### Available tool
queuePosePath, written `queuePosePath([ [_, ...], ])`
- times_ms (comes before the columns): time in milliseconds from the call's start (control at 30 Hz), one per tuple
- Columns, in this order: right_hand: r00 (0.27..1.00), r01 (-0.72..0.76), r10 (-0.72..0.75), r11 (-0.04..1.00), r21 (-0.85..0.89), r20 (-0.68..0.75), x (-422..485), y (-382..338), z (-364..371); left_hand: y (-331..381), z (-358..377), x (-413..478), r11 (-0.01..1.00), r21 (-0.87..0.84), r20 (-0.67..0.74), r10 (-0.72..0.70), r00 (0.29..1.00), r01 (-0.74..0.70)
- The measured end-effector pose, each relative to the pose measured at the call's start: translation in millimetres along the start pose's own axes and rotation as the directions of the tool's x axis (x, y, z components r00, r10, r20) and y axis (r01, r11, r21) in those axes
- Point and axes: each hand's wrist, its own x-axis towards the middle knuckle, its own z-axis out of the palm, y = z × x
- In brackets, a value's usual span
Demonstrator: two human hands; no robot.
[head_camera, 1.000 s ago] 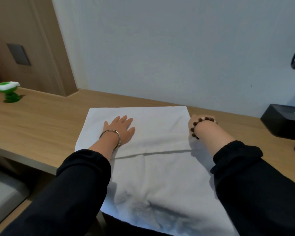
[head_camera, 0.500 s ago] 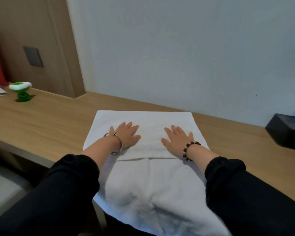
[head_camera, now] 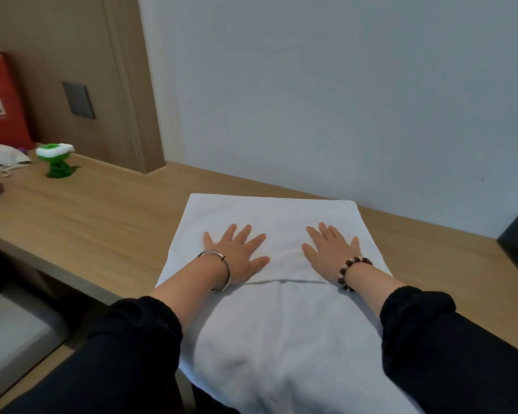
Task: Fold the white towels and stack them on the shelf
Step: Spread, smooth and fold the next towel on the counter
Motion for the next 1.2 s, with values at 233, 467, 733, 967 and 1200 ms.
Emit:
queuePosePath([
  [233,0.999,-0.050,0.050,0.999,0.003,0.003,47.7,11.2,-2.6,-4.2,-13.2,46.8,1.000,0.001,0.000,0.013,1.000,-0.013],
  [467,0.999,-0.047,0.048,0.999,0.012,-0.002,78.7,19.8,-9.4,-4.0,-24.8,75.0,1.000,0.000,-0.010,0.018,1.000,-0.018],
  [733,0.927,0.116,-0.107,0.993,0.004,-0.359,51.7,5.4,-25.9,6.6,-43.6,48.9,0.988,0.053,-0.253,0.156,0.955,-0.148],
  [967,0.969,0.234,-0.233,0.972,0.002,-0.079,10.8,2.0,-28.9,-18.2,-37.6,7.7,0.976,0.103,-0.265,0.214,0.940,-0.193],
  [1200,0.961,0.098,-0.149,0.972,-0.215,-0.234,7.5,-5.4,-43.7,-10.7,-49.3,5.5,0.995,0.100,-0.357,0.016,0.934,0.021],
])
